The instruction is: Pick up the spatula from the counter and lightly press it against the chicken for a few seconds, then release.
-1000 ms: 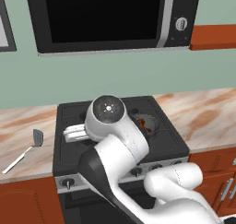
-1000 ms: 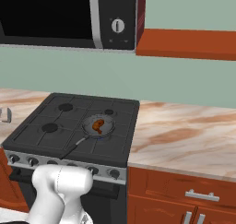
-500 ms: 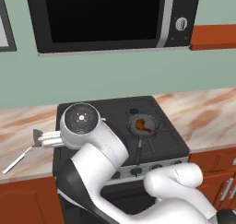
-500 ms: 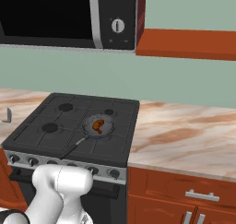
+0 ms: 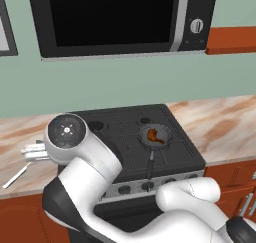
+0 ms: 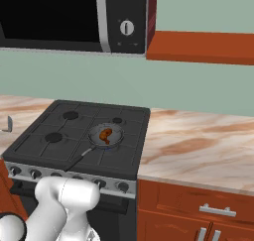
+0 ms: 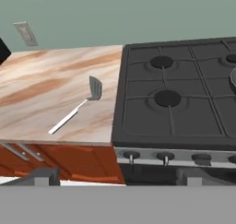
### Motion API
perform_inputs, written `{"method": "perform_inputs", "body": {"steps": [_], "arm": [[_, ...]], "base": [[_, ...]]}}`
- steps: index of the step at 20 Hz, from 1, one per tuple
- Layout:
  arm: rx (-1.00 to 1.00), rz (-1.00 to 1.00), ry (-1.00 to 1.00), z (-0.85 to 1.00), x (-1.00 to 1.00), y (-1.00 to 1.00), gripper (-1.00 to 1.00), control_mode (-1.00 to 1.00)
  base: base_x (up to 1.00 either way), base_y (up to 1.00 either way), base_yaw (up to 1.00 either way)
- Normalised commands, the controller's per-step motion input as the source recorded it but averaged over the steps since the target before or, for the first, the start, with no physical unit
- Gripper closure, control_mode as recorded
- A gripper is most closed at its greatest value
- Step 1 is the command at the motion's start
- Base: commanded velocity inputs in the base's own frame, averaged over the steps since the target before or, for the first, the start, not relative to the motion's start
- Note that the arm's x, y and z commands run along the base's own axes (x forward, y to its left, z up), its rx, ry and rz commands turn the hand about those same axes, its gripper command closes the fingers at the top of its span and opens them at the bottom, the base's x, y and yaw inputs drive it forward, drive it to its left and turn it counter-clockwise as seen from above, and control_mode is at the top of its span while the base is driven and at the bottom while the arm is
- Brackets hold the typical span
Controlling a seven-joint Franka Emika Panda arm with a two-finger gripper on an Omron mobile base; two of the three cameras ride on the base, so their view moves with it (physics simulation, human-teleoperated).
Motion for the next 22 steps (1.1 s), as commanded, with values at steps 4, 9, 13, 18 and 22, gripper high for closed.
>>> {"method": "perform_inputs", "body": {"steps": [4, 9, 13, 18, 22], "arm": [[0.18, 0.00, 0.00, -0.13, 0.00, 0.34, -1.00, -1.00], [0.19, 0.00, 0.00, -0.17, 0.00, 0.35, -1.00, -1.00], [0.20, 0.00, 0.00, -0.26, 0.00, 0.28, -1.00, -1.00], [0.16, 0.00, 0.00, -0.09, 0.00, 0.17, -1.00, -1.00], [0.05, 0.00, 0.00, 0.00, 0.00, 0.03, -1.00, -1.00]], "base": [[0.00, 0.00, 0.00], [0.00, 0.00, 0.00], [0.00, 0.00, 0.00], [0.00, 0.00, 0.00], [0.00, 0.00, 0.00]]}}
